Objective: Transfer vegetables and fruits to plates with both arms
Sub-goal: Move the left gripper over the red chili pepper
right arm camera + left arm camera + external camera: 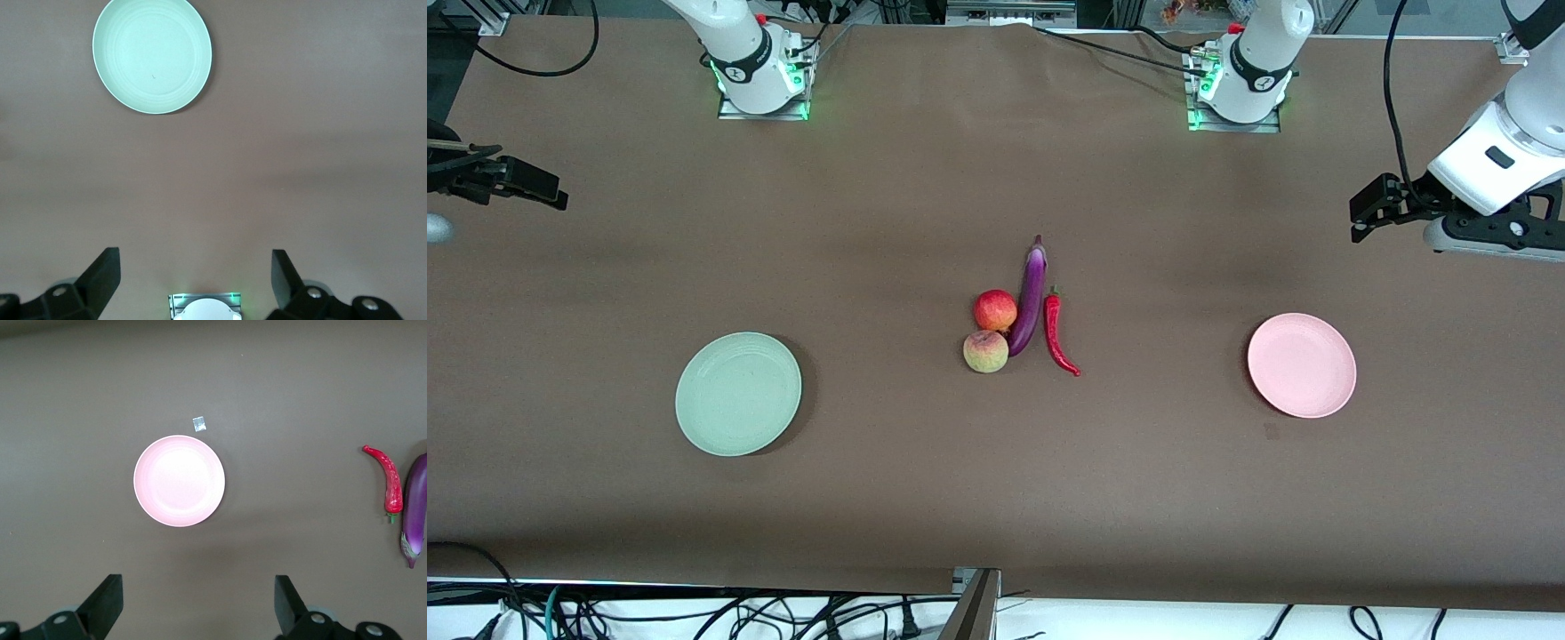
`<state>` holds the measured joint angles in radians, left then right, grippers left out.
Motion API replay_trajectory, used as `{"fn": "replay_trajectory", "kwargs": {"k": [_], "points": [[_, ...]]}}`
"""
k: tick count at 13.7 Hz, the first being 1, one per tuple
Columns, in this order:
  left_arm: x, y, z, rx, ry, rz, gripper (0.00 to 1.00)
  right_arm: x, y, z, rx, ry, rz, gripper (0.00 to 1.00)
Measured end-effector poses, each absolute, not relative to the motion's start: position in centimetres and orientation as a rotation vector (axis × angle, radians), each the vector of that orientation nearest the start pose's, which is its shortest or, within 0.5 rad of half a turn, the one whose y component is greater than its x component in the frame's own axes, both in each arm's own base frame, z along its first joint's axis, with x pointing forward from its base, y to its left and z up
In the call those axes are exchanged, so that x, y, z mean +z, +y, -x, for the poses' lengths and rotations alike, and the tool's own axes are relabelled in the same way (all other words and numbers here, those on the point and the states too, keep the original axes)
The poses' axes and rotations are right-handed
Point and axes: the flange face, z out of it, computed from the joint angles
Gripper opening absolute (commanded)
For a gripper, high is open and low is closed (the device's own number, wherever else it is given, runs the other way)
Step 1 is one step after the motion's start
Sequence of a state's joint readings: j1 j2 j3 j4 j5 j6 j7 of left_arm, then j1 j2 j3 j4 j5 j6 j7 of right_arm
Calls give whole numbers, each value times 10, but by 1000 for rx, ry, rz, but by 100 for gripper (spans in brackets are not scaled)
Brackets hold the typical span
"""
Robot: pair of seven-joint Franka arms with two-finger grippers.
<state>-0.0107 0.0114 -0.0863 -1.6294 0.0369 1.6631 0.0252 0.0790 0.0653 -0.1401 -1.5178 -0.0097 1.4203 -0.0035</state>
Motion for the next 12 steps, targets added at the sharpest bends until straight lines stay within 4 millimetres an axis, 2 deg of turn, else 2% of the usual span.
{"fn": "replay_trajectory", "kwargs": {"k": [6, 8, 10, 12], "points": [[595, -52, -567, -24, 197, 3101, 100, 601, -34, -556, 256, 97, 3143, 100], [584, -56, -566, 50, 209, 3099, 100, 601, -34, -556, 256, 97, 3143, 100], [551, -66, -570, 215, 239, 3089, 100, 601, -34, -556, 256, 97, 3143, 100], [505, -80, -583, 348, 272, 3075, 100, 601, -34, -556, 256, 98, 3143, 100]]}}
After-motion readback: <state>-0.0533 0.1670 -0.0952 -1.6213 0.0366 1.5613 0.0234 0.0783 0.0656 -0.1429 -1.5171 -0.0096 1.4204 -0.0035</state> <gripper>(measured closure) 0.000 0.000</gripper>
